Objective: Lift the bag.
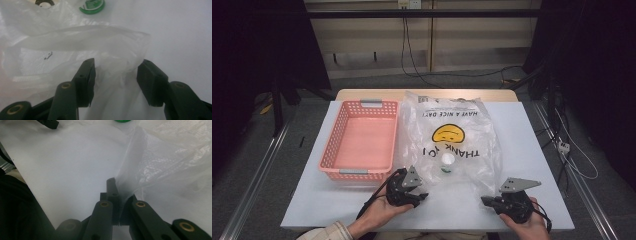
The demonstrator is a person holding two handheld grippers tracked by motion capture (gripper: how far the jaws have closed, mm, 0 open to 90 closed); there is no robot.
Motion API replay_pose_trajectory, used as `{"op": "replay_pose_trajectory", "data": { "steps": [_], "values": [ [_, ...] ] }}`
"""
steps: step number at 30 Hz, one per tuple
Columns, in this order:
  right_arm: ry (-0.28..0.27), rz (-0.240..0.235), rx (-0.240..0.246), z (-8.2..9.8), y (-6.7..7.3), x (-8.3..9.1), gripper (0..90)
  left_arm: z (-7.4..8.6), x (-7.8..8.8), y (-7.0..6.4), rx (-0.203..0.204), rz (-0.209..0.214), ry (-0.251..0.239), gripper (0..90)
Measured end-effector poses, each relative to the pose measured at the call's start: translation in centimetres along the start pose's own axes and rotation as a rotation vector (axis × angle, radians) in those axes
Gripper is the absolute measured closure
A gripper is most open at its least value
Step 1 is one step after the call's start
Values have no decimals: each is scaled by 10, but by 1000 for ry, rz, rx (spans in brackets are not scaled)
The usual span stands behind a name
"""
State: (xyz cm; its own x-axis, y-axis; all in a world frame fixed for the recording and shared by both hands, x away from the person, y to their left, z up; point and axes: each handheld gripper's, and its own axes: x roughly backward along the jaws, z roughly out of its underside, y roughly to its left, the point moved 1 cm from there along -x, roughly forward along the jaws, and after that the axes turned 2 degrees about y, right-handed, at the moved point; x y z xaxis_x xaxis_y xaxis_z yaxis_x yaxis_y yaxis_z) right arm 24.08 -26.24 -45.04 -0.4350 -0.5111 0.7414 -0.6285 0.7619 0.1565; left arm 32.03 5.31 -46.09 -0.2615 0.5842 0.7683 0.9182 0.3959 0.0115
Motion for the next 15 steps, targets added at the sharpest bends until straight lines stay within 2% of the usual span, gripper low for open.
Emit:
{"op": "replay_pose_trajectory", "data": {
  "steps": [1,2,5,6,7,8,9,10,11,12,13,14,15],
  "values": [
    [0,0,0,0,0,0,900,0,-2,2,25,41,-11,497],
    [1,0,0,0,0,0,900,0,-2,5,53,63,-12,517],
    [2,-2,-3,0,0,-1,900,-2,-2,7,64,64,11,596],
    [1,-2,-3,0,-1,-1,900,-3,-1,7,56,45,26,633],
    [4,-1,-7,0,-1,-1,900,-4,-2,6,77,49,7,705],
    [4,-2,-7,0,-1,-1,900,-3,-2,7,81,78,5,828],
    [3,-3,-9,-1,-1,-1,900,-3,-1,10,45,85,31,876],
    [1,-5,-9,-1,-2,-1,900,-3,-2,7,86,91,1,890],
    [0,-8,-11,-1,-2,-1,900,-3,-1,7,70,90,10,898],
    [-4,-10,-14,-1,-2,-1,900,-2,-2,6,82,86,2,900],
    [-9,-15,-14,-2,-2,-1,900,-2,-1,6,73,85,5,900],
    [-13,-21,-14,-2,-2,-1,900,-2,0,6,83,66,-6,900],
    [-14,-25,-15,-3,-2,-1,900,-2,1,6,91,97,-21,900]
  ]
}}
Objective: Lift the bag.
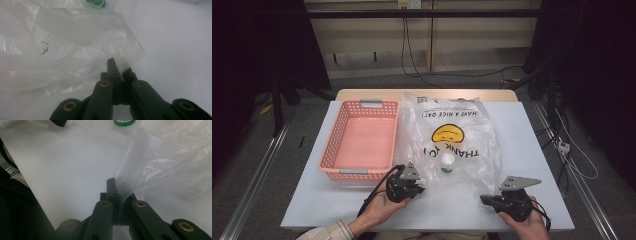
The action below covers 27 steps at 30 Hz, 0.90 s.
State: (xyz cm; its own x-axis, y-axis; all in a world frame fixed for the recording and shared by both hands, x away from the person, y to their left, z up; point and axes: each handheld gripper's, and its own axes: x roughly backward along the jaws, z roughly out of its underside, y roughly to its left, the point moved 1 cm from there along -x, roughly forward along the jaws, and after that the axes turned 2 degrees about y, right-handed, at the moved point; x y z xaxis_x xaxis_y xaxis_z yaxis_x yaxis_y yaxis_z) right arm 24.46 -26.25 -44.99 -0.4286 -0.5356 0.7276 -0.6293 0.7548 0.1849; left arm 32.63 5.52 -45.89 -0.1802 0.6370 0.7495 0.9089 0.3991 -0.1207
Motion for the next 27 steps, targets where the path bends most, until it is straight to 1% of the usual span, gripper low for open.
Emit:
{"op": "replay_pose_trajectory", "data": {
  "steps": [1,2,3,5,7,8,9,10,11,12,14,15,16,18,20,22,24,25,26,27],
  "values": [
    [-5,-5,2,-1,0,0,900,0,2,0,5,11,-15,900],
    [-10,-12,2,-1,0,1,900,-1,5,0,6,12,-16,900],
    [-21,-16,1,-2,-1,1,900,-2,8,0,10,13,-27,900],
    [-40,-19,-5,-5,-2,4,900,-4,17,0,14,15,-62,900],
    [-62,-17,-8,-9,-4,7,900,-8,26,0,11,20,-90,900],
    [-78,-19,-15,-12,-5,9,900,-10,30,0,13,27,-111,900],
    [-93,-24,-20,-15,-7,11,900,-13,35,0,5,23,-120,900],
    [-107,-25,-23,-18,-8,13,900,-15,39,1,6,26,-137,900],
    [-118,-24,-23,-22,-10,14,900,-18,43,1,5,15,-154,900],
    [-129,-25,-22,-25,-11,15,900,-20,47,2,1,29,-173,900],
    [-157,-33,-21,-33,-13,18,900,-24,55,5,-10,29,-204,900],
    [-170,-37,-23,-38,-13,19,900,-25,58,5,-6,25,-217,900],
    [-182,-40,-19,-42,-14,20,900,-27,61,7,-9,21,-214,900],
    [-198,-40,-13,-50,-15,23,900,-30,66,9,2,19,-236,900],
    [-215,-40,-11,-58,-16,25,900,-33,72,12,5,13,-264,900],
    [-232,-37,-6,-65,-18,28,900,-38,81,16,7,1,-284,900],
    [-250,-34,2,-73,-19,32,900,-43,90,22,8,-16,-321,900],
    [-263,-31,5,-78,-20,34,900,-45,93,24,9,-21,-327,900],
    [-272,-29,9,-81,-21,36,900,-47,97,25,18,-25,-339,900],
    [-282,-27,12,-85,-22,39,900,-49,102,27,15,-35,-351,900]
  ]
}}
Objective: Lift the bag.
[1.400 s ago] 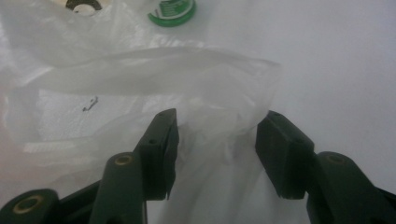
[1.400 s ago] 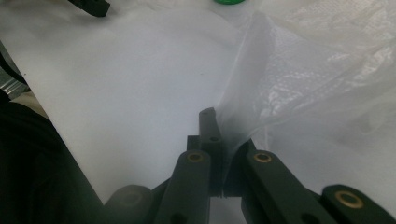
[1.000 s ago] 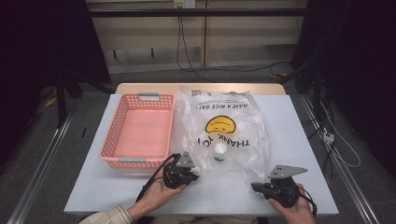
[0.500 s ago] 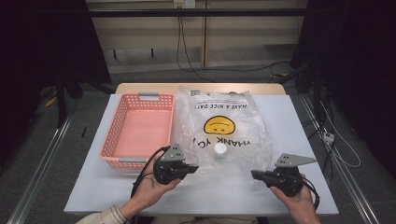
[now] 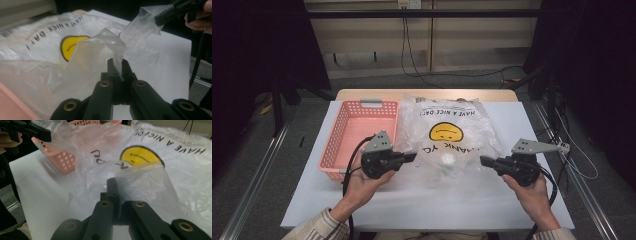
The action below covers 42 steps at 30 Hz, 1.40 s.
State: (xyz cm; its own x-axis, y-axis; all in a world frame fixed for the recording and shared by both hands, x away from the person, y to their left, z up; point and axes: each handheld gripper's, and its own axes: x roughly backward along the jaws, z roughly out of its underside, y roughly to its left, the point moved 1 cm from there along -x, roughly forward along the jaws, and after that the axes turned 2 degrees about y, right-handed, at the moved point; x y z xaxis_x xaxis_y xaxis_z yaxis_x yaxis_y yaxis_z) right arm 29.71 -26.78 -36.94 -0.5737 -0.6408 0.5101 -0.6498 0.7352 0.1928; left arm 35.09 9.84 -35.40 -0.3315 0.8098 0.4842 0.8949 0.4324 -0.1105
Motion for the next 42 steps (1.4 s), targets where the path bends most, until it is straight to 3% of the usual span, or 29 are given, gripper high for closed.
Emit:
{"op": "replay_pose_trajectory", "data": {
  "steps": [5,11,19,30,37,42],
  "values": [
    [-35,13,15,-20,-6,6,900,-16,16,11,14,-21,-70,900],
    [-61,26,33,-43,-12,9,900,-36,30,21,7,-56,-118,900],
    [-138,41,58,-77,-19,19,900,-66,51,32,-1,-107,-192,900],
    [-253,63,76,-125,-26,42,900,-83,66,42,24,-140,-253,900],
    [-308,83,89,-155,-29,54,900,-109,80,50,16,-186,-296,900],
    [-335,103,98,-176,-33,61,900,-123,85,60,35,-206,-322,900]
  ]
}}
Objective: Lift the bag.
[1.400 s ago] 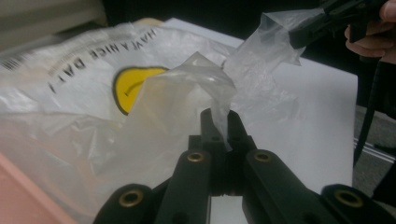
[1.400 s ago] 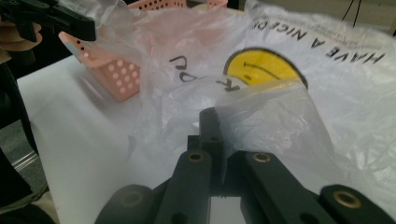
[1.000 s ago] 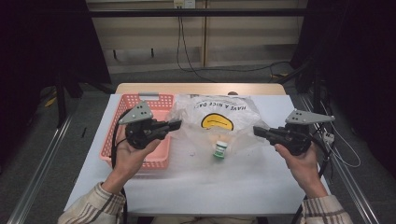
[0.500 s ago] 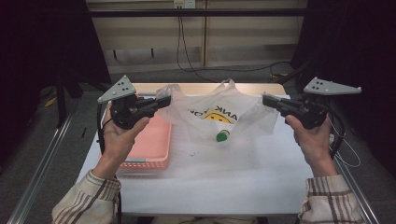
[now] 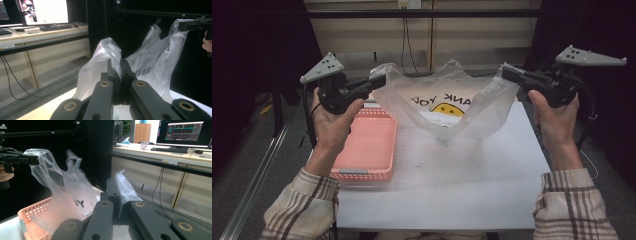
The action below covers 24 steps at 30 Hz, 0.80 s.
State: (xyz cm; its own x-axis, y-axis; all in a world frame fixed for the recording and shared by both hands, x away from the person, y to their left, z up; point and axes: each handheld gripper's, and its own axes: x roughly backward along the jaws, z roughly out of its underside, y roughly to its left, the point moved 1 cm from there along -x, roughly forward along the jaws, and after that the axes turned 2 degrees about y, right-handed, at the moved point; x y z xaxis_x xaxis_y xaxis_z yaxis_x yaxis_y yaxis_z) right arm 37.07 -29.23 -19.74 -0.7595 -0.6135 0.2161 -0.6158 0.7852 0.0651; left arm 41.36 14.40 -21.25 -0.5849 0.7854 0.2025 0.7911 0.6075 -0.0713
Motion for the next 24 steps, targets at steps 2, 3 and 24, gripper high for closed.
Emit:
{"op": "replay_pose_trajectory", "data": {
  "steps": [2,3,24],
  "values": [
    [-5,8,7,-9,-2,-2,900,-8,0,1,-3,-6,-11,900],
    [-10,13,13,-14,-2,-3,900,-12,0,1,-3,-9,-16,900],
    [-46,70,19,-78,-14,-15,900,-60,10,-2,-37,-45,-57,900]
  ]
}}
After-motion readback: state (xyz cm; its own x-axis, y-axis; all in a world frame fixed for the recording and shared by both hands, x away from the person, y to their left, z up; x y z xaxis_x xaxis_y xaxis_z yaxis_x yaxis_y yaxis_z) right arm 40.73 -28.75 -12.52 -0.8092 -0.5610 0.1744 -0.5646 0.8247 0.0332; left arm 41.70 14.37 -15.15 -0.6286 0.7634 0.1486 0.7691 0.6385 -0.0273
